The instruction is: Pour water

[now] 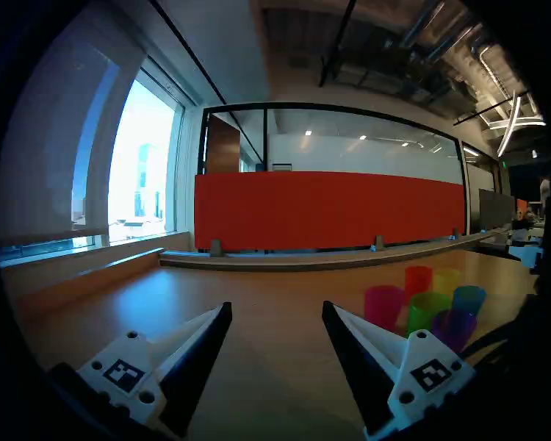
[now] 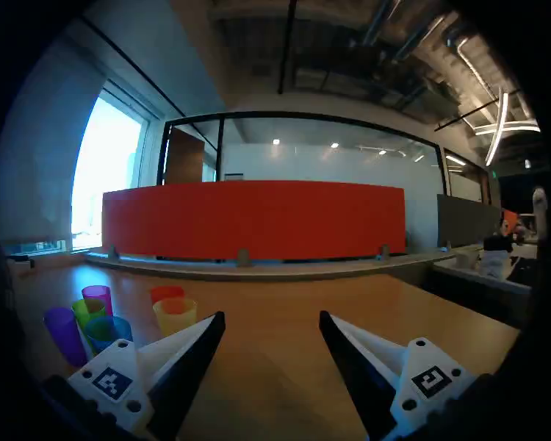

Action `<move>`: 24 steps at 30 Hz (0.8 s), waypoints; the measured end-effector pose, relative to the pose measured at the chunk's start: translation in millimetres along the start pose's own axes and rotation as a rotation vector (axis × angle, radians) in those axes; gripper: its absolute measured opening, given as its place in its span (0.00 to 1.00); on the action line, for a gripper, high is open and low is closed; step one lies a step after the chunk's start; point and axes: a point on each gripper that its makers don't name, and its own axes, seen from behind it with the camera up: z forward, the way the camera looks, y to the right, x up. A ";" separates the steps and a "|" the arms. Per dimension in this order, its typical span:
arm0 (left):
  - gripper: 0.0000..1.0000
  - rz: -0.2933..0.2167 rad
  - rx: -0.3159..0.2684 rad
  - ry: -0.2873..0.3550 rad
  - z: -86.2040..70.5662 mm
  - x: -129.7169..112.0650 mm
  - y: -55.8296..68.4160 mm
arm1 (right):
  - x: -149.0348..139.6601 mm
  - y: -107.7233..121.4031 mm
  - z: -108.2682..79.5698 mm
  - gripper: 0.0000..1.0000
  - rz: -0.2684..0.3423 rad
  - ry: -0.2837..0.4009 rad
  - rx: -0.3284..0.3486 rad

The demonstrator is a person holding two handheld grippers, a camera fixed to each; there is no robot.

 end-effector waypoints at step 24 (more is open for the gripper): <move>0.91 0.001 0.000 0.000 0.1 0.2 0.5 | 2.1 -1.0 -1.4 0.99 0.000 0.000 0.000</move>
